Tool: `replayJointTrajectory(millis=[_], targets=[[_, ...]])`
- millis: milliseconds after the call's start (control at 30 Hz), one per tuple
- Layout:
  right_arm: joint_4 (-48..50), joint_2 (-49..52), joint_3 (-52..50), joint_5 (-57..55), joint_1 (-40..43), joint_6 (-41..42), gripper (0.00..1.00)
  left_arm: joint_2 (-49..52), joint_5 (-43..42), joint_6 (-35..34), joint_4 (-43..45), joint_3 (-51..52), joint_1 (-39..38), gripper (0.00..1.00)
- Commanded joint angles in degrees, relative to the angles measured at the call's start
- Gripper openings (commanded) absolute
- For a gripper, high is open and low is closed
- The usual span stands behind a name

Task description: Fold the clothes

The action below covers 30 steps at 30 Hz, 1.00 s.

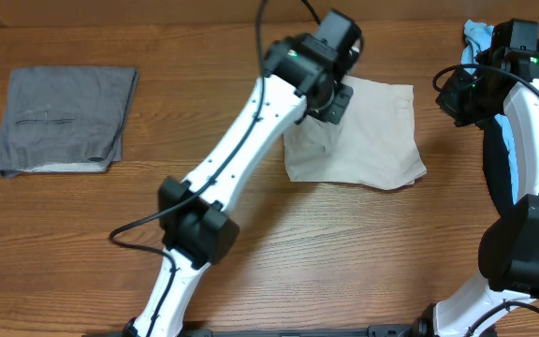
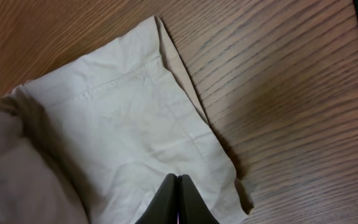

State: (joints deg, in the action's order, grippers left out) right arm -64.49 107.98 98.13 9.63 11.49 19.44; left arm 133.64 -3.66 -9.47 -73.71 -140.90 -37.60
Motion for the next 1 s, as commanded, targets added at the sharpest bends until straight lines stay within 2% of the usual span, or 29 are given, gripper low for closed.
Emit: replayJointTrajectory(millis=[0,100,267,500,833,967], targets=[[0.1,-0.2,-0.2,-0.7,-0.2,-0.4,0.04,1.6,-0.8,-0.8,0.7,-0.9,-0.6,0.04],[0.1,-0.2,-0.3,-1.0,-0.2,-0.4,0.04,1.6,-1.7,-1.3,2.6,-0.9,-0.6,0.04],[0.1,-0.2,-0.3,-1.0,-0.2,-0.3,0.04,1.7,-8.3,-2.4,6.3,-0.9,-0.7,0.04],[0.1,-0.2,-0.3,-1.0,-0.2,-0.3,0.04,4.1,-8.9,-4.6,7.0,-0.9,-1.3,0.06],[0.1,-0.2,-0.2,-3.7,0.5,2.1,0.04,8.1,-19.0,-4.7,12.6,-0.9,-3.0,0.04],[-0.2,-0.2,-0.2,-4.0,2.3,3.3,0.04,8.3,-23.0,-5.4,17.0,-0.9,-3.3,0.09]])
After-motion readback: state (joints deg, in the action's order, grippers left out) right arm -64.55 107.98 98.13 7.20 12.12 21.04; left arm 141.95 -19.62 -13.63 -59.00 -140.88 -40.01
